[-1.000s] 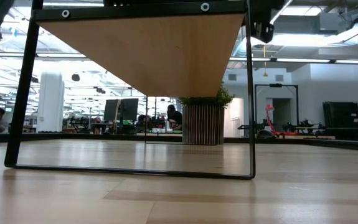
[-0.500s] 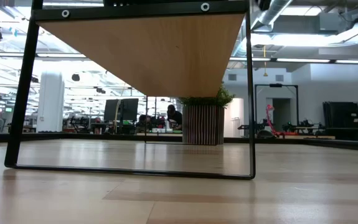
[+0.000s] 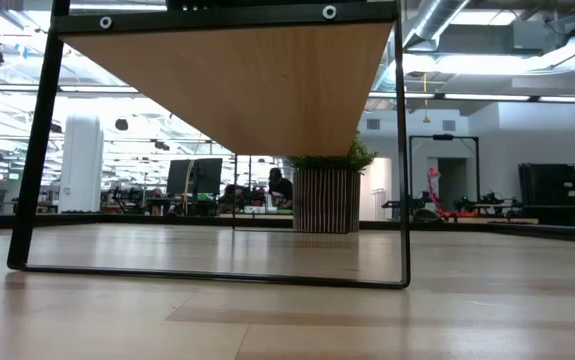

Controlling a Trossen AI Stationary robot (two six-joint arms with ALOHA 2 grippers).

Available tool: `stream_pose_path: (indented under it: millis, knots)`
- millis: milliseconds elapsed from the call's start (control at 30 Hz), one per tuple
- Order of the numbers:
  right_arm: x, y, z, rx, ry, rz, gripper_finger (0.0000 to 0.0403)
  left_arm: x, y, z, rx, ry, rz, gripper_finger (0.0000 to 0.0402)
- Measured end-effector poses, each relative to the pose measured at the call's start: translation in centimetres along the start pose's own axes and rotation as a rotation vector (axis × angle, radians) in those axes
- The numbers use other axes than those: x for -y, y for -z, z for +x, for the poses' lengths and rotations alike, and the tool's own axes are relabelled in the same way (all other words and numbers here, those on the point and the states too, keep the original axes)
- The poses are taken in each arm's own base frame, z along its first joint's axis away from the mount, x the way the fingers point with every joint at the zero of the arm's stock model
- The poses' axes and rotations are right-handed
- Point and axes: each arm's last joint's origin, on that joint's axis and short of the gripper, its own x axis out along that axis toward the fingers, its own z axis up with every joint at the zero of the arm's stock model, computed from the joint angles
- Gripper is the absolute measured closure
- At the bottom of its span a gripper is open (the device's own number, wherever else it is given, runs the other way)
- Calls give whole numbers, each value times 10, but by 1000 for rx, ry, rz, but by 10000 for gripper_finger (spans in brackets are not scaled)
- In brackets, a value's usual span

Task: Stack baskets on shelf by color
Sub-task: Return to Home Position

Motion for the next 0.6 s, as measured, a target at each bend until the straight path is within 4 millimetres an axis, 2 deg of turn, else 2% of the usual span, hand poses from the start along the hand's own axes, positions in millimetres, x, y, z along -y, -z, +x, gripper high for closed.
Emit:
stream_pose_path:
  millis: [100, 233, 333, 600]
  knots:
    - [7, 21, -9, 23, 38, 40, 380, 0, 14, 4, 16, 25, 4, 281]
    - [13, 52, -21, 69, 13, 125, 374, -1, 46, 15, 61, 42, -15, 281]
    - [15, 72, -32, 89, -3, 167, 375, 0, 79, 17, 114, 54, -52, 281]
    - [17, 114, -59, 180, -23, 256, 380, 0, 187, 34, 206, 85, -190, 281]
